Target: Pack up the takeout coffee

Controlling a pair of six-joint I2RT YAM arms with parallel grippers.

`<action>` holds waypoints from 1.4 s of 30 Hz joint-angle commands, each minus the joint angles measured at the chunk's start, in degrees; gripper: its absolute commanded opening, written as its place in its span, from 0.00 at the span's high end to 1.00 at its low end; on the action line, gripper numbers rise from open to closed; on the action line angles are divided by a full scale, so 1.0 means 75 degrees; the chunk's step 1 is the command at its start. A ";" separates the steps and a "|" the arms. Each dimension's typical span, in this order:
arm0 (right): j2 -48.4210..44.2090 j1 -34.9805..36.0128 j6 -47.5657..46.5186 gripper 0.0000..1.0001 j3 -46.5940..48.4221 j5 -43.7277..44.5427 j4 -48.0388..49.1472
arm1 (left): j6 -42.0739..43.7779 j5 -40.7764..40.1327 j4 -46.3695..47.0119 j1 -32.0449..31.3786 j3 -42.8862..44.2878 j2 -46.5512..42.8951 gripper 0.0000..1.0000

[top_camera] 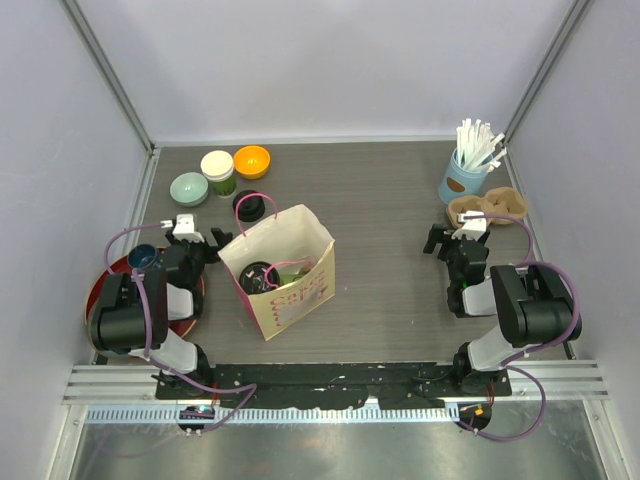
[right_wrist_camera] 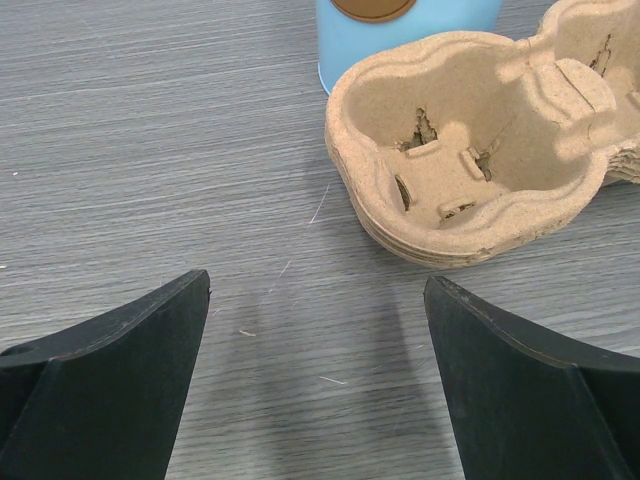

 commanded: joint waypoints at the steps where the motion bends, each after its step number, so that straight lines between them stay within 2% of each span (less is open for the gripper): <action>1: -0.0047 -0.0018 0.0041 0.06 0.0172 0.0166 0.0343 | 0.0120 0.0114 0.0154 0.0039 0.0166 -0.0200 0.00; 4: -0.0024 -0.0030 0.0087 0.05 0.0241 0.0107 0.0285 | 0.0120 0.0114 0.0142 0.0039 0.0166 -0.0200 0.00; 5: -0.0024 -0.0041 0.0088 0.00 0.0242 0.0084 0.0250 | 0.0109 0.0114 0.0142 0.0039 0.0166 -0.0188 0.00; 8: -0.0245 -0.0042 -0.0191 0.01 0.0206 -0.0265 0.0088 | 0.0120 0.0114 0.0142 0.0039 0.0166 -0.0200 0.00; 10: -0.0643 -0.0042 -0.0252 0.06 0.0788 -0.0900 -0.0952 | 0.0109 0.0114 0.0154 0.0039 0.0166 -0.0188 0.00; 11: -0.1051 -0.0030 -0.0252 0.09 0.1048 -0.1017 -0.2106 | 0.0120 0.0114 0.0143 0.0051 0.0166 -0.0200 0.00; 14: -0.1813 -0.0041 -0.0136 0.10 0.2126 -0.1439 -0.3962 | 0.0144 0.0161 0.0072 0.0039 0.0213 -0.0188 0.00; 16: -0.2050 -0.0018 -0.0111 0.15 0.2804 -0.1906 -0.4587 | 0.0132 0.0161 0.0060 0.0039 0.0213 -0.0188 0.00; 18: -0.2168 0.0017 0.0028 0.22 0.3333 -0.1839 -0.5010 | 0.0144 0.0184 0.0049 0.0039 0.0213 -0.0188 0.00; 19: -0.2134 0.0017 0.0076 0.23 0.3997 -0.1525 -0.5546 | 0.0144 0.0184 0.0049 0.0039 0.0213 -0.0200 0.00; 21: -0.1715 0.0005 0.0193 0.23 0.4785 -0.1032 -0.6146 | 0.0144 0.0172 0.0049 0.0039 0.0213 -0.0200 0.00; 22: -0.1491 0.0005 0.0193 0.24 0.5670 -0.0264 -0.6892 | 0.0144 0.0172 0.0049 0.0039 0.0213 -0.0200 0.00; 26: -0.0156 0.0017 -0.0064 0.39 0.7691 0.0701 -0.8362 | 0.0155 0.0196 0.0049 0.0039 0.0225 -0.0188 0.00; 28: 0.0534 0.0005 -0.0158 0.40 0.8545 0.1019 -0.8900 | 0.0144 0.0208 0.0037 0.0039 0.0225 -0.0200 0.00; 33: 0.1580 0.0005 -0.0603 0.39 0.9627 0.1850 -0.9254 | 0.0156 0.0231 0.0037 0.0039 0.0236 -0.0188 0.00; 37: 0.2166 0.0017 -0.0849 0.42 1.0201 0.2029 -0.9325 | 0.0167 0.0231 0.0037 0.0039 0.0236 -0.0200 0.00; 42: 0.2811 0.0005 -0.1119 0.51 1.0823 0.2158 -0.9348 | 0.0167 0.0243 0.0037 0.0039 0.0236 -0.0188 0.00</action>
